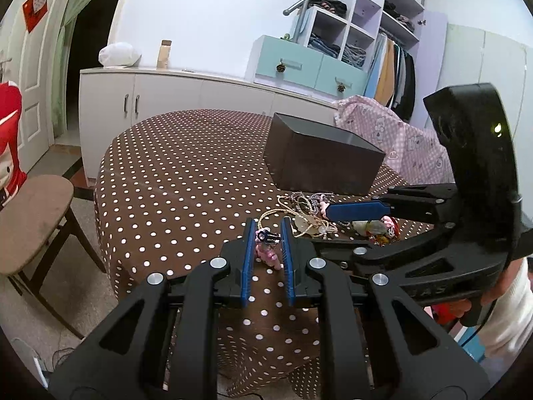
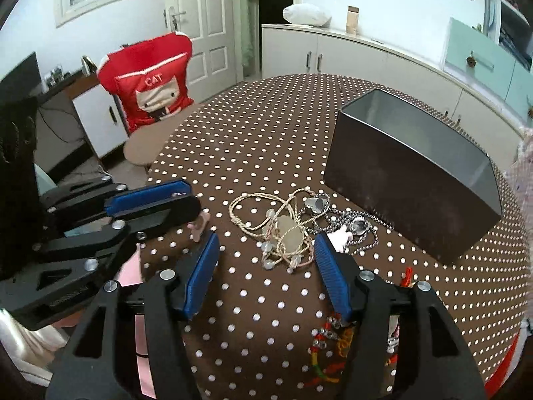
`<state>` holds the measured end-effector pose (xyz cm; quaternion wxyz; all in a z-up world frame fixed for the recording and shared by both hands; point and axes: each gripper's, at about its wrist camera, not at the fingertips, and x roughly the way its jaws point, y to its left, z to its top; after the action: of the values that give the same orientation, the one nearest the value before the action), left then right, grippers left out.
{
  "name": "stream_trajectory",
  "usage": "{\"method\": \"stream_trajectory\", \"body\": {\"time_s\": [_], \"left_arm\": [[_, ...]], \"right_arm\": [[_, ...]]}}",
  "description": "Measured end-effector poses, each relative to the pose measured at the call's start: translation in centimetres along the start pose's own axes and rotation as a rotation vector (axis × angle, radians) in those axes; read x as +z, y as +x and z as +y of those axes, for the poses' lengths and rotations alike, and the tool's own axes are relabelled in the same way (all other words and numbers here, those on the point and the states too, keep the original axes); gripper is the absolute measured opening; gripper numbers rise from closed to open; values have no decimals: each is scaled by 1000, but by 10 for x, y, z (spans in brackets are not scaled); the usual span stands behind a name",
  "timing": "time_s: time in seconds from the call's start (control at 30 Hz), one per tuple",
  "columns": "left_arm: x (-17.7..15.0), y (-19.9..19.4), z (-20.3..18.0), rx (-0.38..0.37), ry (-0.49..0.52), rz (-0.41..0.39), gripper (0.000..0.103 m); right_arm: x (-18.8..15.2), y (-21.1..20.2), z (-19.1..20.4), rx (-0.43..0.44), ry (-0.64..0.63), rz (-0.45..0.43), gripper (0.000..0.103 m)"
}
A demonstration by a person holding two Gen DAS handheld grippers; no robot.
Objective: Organize jewelry
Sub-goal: 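Grasp the tangled white cord necklace with the right gripper while the left holds the charm, then carry both items into the gray box and open both grippers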
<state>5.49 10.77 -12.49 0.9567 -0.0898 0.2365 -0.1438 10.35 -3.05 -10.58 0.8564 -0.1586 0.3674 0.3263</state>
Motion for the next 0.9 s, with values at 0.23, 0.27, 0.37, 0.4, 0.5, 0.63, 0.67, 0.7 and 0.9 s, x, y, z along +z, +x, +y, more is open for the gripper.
{"method": "stream_trajectory", "body": {"time_s": [0.23,0.27,0.37,0.4,0.5,0.63,0.67,0.7,0.9], "left_arm": [[-1,0,5,14,-7,-6,16],[-1,0,5,18,-11,-4,16],[-1,1,5,43,-14,-5,16],[-1,0,5,41,-15,-6,16],[-1,-1,3,36,-15,-6,16],[1,-3,0,38,-7,-11,16],[1,-4,-1,34,-9,-13,16],[2,-4,-2,29,-11,-14,16],[13,-7,-18,21,30,-38,16]], "right_arm": [[-2,5,-2,-24,-6,-31,24],[-2,5,-3,-25,-4,-31,24],[-4,3,-3,-36,-1,-32,24],[-4,2,-5,-36,12,-33,24],[-5,-1,-10,-18,41,-34,24],[-6,-10,-18,-15,71,-46,24],[-6,-13,-21,-15,78,-54,24],[-5,-17,-22,-16,85,-60,24],[-3,-40,-35,-38,125,-104,24]]}}
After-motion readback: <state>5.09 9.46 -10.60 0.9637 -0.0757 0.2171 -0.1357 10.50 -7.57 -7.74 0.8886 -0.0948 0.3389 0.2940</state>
